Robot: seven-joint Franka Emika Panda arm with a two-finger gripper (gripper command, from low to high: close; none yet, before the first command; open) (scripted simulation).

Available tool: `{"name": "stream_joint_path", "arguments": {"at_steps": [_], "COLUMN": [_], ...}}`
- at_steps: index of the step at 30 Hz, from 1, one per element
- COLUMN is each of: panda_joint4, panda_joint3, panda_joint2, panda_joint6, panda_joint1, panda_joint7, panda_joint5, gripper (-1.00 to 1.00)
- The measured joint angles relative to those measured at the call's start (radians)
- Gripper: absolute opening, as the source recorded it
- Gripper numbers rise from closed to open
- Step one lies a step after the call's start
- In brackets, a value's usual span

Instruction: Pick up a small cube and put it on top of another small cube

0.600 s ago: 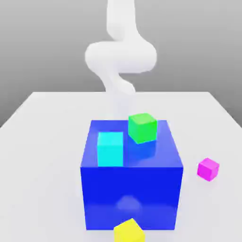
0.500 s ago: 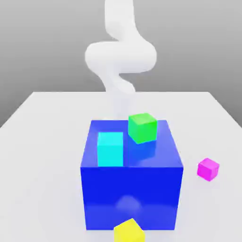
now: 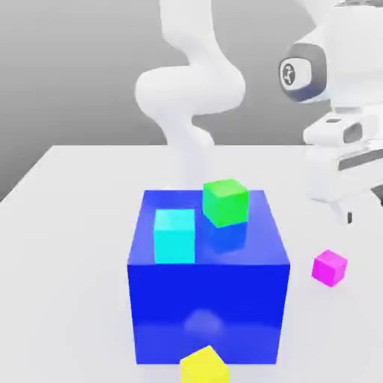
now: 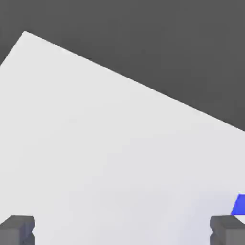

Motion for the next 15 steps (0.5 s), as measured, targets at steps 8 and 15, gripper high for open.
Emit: {"name": "stream_joint_path", "arguments": {"at_steps": [8, 15], "panda_joint4": [-0.075, -0.046], "panda_joint3": [-0.056, -0.209], "panda_joint2": [0.287, 0.421], "panda_joint6": [0.19, 0.296], "panda_joint1": [0.163, 0.291], "panda_joint7": [0.254, 0.343], "panda_joint5": [-0.31, -0.424], "gripper": [0.0, -1.0]}}
